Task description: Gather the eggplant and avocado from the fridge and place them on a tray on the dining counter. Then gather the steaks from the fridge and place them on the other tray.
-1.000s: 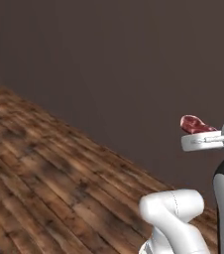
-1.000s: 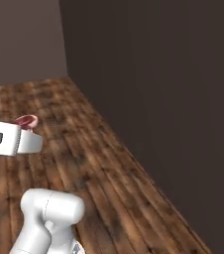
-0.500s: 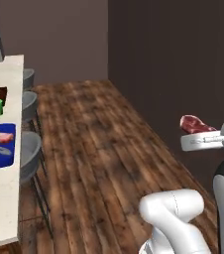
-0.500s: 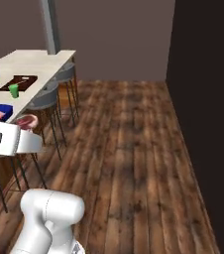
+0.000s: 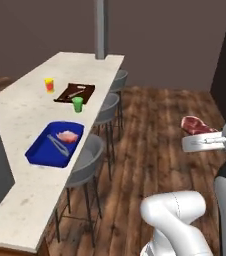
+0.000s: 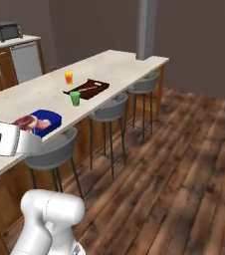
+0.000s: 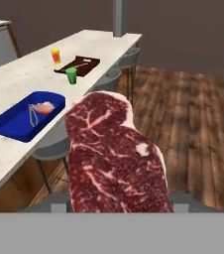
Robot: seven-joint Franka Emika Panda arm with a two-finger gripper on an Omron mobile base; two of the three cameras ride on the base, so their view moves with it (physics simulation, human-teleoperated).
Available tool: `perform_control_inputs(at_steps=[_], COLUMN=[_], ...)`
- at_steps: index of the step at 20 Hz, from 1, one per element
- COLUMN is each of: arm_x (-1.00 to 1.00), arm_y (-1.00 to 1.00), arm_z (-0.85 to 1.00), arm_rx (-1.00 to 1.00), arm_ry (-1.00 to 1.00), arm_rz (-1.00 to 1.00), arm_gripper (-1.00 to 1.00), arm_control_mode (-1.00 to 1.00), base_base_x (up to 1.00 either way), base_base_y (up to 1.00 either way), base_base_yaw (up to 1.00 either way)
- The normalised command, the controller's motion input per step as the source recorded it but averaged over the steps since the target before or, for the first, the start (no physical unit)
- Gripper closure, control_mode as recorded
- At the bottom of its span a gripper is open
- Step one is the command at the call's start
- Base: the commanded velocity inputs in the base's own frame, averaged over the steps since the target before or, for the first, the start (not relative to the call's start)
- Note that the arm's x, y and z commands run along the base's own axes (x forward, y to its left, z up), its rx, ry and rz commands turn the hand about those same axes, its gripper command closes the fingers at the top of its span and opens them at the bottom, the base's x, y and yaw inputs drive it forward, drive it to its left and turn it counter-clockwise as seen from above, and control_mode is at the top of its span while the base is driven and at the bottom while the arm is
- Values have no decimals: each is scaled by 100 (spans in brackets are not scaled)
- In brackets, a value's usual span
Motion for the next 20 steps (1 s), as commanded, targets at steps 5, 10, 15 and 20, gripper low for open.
perform_control_inputs(at_steps=[5,10,15,20], arm_x=[0,0,0,0], arm_y=[0,0,0,0], arm_z=[0,0,0,0], arm_rx=[0,0,0,0], arm_ry=[0,0,0,0], arm_rz=[0,0,0,0], arm_gripper=[100,100,100,100], arm_control_mode=[100,100,100,100], base_base_x=[74,68,37,30], base_base_y=[-56,-59,-54,-19], base_base_yaw=[67,66,70,67])
